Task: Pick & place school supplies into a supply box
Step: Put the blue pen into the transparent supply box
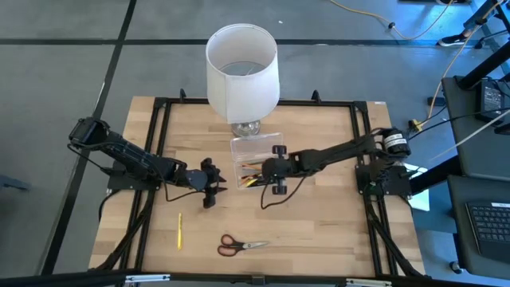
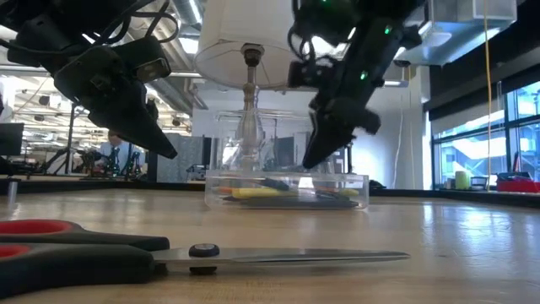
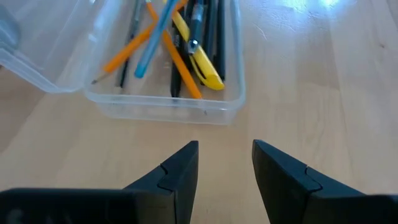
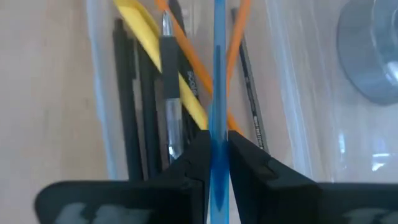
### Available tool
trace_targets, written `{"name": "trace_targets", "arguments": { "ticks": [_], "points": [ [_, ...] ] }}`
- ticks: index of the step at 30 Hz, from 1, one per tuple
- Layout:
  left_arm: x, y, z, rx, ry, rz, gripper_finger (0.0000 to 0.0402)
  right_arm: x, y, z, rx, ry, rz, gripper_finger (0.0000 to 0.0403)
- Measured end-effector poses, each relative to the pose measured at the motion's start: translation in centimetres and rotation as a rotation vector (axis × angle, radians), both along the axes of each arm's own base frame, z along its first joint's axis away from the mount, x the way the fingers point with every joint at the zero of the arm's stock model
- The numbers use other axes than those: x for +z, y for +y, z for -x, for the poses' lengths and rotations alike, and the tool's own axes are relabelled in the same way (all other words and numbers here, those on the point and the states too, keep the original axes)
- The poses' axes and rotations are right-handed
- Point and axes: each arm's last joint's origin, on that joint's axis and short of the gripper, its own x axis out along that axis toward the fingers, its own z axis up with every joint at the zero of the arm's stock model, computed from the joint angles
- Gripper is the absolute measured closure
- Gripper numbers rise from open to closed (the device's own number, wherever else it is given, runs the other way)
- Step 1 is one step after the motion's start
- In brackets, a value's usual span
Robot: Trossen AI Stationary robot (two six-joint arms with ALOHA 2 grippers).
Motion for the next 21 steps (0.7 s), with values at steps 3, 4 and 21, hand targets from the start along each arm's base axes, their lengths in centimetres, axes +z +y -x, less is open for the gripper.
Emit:
{"name": "trace_targets", "arguments": {
  "ticks": [3,4,21],
  "points": [
    [-0.03,-0.08,0.01,-0.023,0.006,0.018,0.0258,-0.67,-0.10,-0.24,0.025,0.017,-0.011,0.0353],
    [-0.02,-0.10,0.01,-0.028,0.006,0.023,0.0258,-0.81,-0.10,-0.25,0.029,0.023,-0.008,0.0353],
    [-0.02,-0.10,0.01,-0.006,0.004,0.049,0.0258,-0.84,-0.10,-0.25,0.002,0.018,-0.023,0.0340]
  ]
}}
